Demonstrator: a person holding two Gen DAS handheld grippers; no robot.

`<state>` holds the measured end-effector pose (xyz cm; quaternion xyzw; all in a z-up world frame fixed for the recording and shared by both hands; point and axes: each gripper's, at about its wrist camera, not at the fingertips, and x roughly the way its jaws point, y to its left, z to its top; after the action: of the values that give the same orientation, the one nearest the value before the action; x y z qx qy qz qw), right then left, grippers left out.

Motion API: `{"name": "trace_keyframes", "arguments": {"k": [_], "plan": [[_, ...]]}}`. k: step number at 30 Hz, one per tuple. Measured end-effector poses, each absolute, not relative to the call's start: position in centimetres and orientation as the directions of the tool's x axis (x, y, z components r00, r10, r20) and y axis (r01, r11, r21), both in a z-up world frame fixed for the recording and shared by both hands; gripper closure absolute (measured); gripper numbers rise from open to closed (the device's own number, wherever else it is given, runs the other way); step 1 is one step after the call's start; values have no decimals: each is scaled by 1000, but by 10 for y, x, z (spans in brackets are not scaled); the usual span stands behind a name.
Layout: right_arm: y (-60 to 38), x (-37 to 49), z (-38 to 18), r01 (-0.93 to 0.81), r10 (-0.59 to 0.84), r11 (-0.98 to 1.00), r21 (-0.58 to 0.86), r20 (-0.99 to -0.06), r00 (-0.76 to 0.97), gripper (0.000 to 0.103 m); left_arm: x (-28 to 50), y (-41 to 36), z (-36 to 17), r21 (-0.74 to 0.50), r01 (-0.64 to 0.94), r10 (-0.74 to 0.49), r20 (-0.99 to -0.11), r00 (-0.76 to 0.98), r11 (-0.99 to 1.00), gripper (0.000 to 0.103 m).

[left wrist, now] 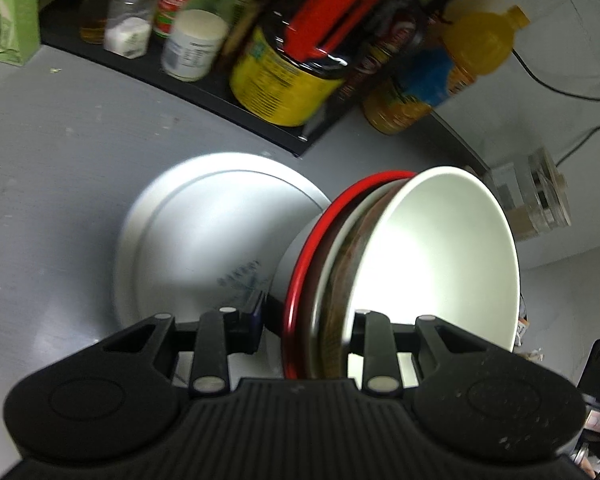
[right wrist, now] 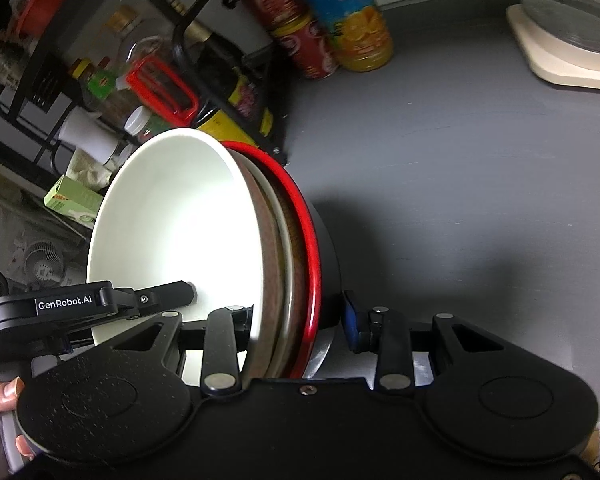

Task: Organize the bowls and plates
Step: 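Lift the bowl stack with both grippers over the plate stack, then lower the bowl stack onto the 'BAKERY' plate and open both grippers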

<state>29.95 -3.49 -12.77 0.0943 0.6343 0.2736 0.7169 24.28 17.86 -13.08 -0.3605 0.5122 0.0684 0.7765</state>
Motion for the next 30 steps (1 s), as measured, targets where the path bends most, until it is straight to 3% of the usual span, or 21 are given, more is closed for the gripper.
{"name": "trace_keyframes", "arguments": {"k": [30], "plan": [[30,288,-164,-277,452,850,448,-891,-54,68,252,239,-162,-462,-536,-259,-874,412,707,73]]}}
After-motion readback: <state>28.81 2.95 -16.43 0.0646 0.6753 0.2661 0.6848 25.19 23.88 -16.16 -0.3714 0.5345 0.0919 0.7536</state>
